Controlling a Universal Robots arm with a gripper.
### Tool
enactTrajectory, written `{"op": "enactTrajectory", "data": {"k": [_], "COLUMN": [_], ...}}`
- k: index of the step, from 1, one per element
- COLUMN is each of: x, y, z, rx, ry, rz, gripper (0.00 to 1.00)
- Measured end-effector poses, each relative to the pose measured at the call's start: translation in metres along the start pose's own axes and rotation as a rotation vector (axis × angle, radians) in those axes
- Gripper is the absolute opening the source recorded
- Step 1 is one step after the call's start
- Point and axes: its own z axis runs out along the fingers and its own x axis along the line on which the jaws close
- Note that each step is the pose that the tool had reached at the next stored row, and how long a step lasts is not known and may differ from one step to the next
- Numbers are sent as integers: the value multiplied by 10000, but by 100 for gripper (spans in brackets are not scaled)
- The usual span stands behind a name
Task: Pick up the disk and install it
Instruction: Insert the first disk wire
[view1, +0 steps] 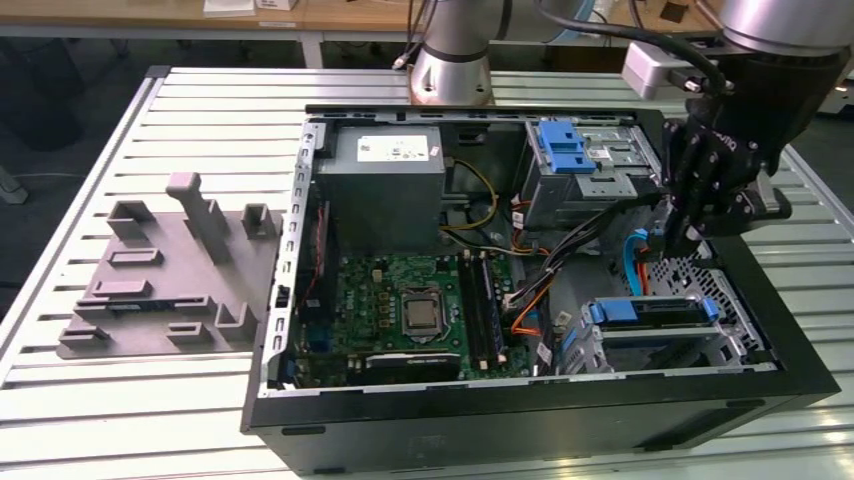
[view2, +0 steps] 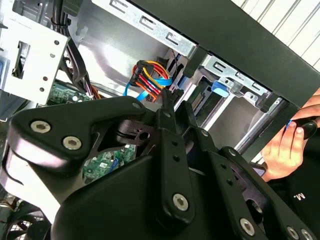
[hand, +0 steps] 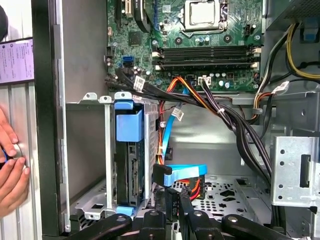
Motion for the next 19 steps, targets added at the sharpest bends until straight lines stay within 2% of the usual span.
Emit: {"op": "enactTrajectory", "data": {"k": [11,12,13,15,17,19], "x": [-1,-1,-1,-1,-1,0], "y": [13,13,13,12,0,-12], "z": [5,5,5,5,6,7], "rx": [29,29,29,23,-49,-181], "ry": [3,4,4,4,2,-6], "rz": [4,4,4,4,-7,-27], "gripper": [25,23,17,16,16,16]}}
